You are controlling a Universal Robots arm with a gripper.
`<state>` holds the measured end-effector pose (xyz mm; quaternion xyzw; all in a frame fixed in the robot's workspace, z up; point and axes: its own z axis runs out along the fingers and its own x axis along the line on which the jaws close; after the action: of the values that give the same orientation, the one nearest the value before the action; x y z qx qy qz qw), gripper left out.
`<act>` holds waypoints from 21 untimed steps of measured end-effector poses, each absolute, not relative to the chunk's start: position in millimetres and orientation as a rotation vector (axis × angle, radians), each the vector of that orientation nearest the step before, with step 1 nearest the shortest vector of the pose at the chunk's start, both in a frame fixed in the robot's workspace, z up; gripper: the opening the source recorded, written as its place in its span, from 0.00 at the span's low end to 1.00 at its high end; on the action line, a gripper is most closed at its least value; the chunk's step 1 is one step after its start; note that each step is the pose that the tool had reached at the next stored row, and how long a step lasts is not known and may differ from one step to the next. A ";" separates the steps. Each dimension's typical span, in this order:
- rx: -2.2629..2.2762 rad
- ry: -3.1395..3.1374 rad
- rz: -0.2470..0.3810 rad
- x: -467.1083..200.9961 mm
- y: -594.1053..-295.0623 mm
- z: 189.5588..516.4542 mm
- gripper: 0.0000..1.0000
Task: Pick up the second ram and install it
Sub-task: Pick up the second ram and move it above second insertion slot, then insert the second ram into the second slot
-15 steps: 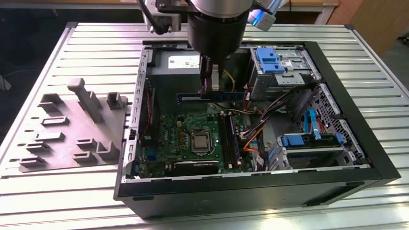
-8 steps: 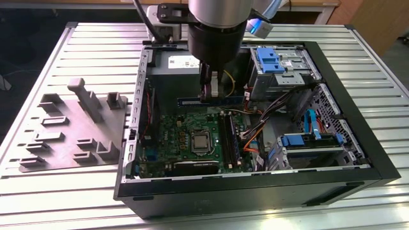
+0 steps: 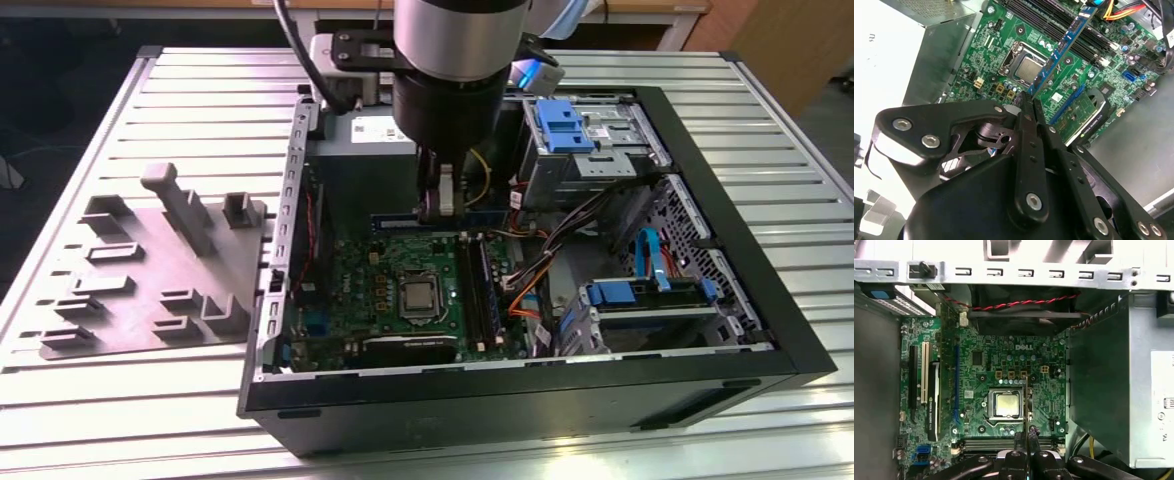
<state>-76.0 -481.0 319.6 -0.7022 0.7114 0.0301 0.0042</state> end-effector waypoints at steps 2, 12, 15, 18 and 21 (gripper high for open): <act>-2.200 2.229 0.094 -76.0 -480.9 316.3 0.13; -2.197 2.225 0.102 -76.0 -481.0 315.8 0.13; -2.196 2.225 0.103 -76.0 -481.0 315.9 0.13; -2.195 2.226 0.103 -75.8 -481.0 315.8 0.13; -2.153 2.264 0.103 -75.7 -481.0 315.4 0.13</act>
<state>-75.7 -481.0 315.4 -0.6886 0.7243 0.0328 0.0076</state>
